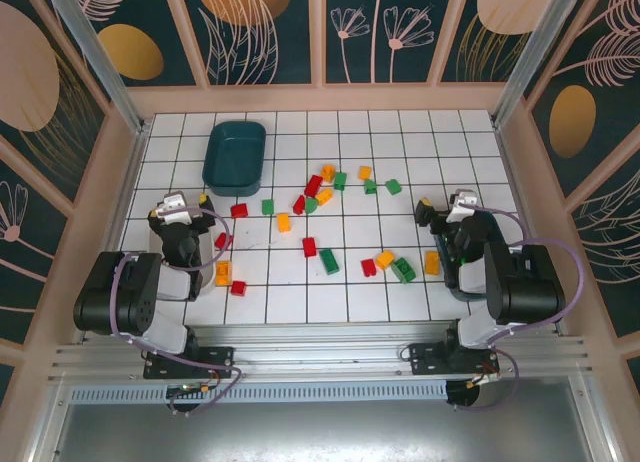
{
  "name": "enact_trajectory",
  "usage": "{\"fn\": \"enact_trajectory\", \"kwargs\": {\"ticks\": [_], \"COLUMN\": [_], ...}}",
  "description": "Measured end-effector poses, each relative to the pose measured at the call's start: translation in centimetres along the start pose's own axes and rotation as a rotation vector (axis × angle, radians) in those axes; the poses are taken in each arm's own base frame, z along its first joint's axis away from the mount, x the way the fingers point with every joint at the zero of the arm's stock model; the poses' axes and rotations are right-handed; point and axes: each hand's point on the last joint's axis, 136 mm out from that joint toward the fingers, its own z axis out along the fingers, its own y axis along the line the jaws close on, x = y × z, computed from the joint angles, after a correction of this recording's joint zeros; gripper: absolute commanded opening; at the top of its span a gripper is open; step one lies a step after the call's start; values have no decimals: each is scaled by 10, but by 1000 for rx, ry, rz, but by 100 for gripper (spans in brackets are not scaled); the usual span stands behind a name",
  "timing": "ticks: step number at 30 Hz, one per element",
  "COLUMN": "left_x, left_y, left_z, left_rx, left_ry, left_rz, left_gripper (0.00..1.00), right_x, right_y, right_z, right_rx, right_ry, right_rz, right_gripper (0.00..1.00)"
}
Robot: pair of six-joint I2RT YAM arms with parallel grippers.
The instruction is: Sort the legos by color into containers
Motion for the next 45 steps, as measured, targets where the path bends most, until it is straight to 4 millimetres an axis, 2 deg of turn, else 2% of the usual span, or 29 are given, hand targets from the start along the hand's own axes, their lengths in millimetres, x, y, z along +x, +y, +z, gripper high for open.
{"fn": "enact_trajectory", "kwargs": {"ticks": [26, 30, 32, 33, 34, 36, 39, 41, 43, 44, 45], "left_x": [0, -3, -24, -45, -66, -125, -200, -231, -240, -235, -224], "left_y": [0, 1, -1, -3, -4, -6, -6, -9, -14, -18, -22], "left_z": [0, 0, 3, 5, 6, 4, -14, -32, -51, -62, -71], "left_rx": [0, -6, -13, -19, -24, -31, -28, 17, 85, 134, 179], "left_ry": [0, 23, 18, -2, -25, -90, -150, -162, -161, -150, -132], "left_rz": [0, 7, 6, 0, -12, -67, -207, -283, -357, -393, -425], "left_gripper": [99, 99, 99, 99, 99, 99, 99, 99, 99, 99, 98], "right_x": [0, 1, -5, -15, -29, -65, -120, -147, -161, -161, -156], "right_y": [0, -6, -6, -5, -3, 4, 22, 31, 28, 21, 12], "right_z": [0, 4, 12, 19, 25, 31, 25, 15, 2, -4, -9], "right_rx": [1, 44, 76, 95, 109, 132, 123, 84, 34, 15, 10], "right_ry": [0, 20, 54, 69, 67, 51, 25, 6, -13, -12, 2], "right_rz": [1, 1, -1, 4, 11, 26, 82, 154, 269, 334, 394], "right_gripper": [99, 99, 99, 99, 99, 99, 99, 99, 99, 98, 93]}}
